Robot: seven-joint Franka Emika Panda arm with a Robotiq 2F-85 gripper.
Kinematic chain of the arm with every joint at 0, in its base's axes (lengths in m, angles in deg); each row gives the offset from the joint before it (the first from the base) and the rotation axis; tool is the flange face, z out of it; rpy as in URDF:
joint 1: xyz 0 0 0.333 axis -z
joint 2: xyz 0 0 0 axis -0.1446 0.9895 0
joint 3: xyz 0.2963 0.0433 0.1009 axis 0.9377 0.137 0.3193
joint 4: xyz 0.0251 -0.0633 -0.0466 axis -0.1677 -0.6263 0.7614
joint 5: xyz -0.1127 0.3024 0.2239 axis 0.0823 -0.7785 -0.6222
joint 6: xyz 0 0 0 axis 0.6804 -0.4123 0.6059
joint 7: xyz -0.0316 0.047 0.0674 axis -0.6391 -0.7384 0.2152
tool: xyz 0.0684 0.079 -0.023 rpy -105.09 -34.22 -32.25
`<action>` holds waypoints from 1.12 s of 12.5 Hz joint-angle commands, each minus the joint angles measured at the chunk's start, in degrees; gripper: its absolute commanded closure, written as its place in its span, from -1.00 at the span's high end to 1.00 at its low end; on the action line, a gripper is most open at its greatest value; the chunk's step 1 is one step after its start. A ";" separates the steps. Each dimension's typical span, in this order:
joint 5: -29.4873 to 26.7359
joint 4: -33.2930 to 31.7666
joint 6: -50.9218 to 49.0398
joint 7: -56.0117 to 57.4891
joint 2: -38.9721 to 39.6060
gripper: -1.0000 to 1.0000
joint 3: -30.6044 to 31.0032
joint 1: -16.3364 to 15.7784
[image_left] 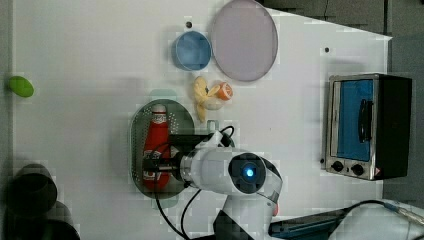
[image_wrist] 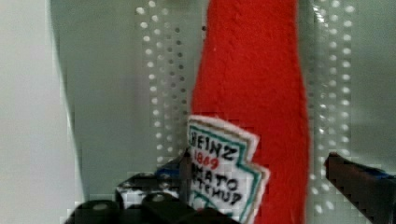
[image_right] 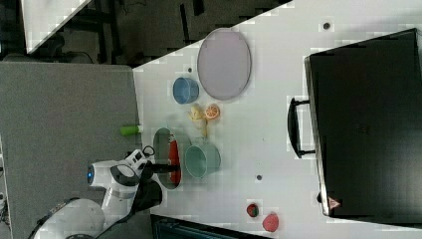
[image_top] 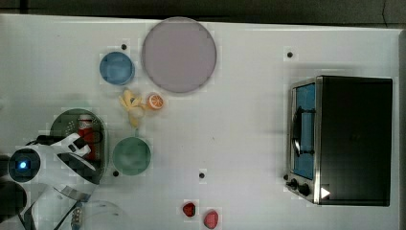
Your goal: Pick ketchup from strainer and place it on the table
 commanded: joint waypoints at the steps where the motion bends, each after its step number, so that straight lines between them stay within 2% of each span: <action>1: -0.14 1.51 -0.46 -3.62 0.63 0.68 -1.63 -2.16; 3: -0.16 1.60 0.09 -3.62 0.48 0.21 -1.66 -2.40; 6: -1.45 1.16 -4.73 -3.58 -3.05 0.21 0.25 -1.15; 10: -15.27 2.44 -10.13 -2.73 -11.65 0.21 8.22 3.93; 14: -19.83 7.83 -20.25 1.95 -19.21 0.21 11.49 7.08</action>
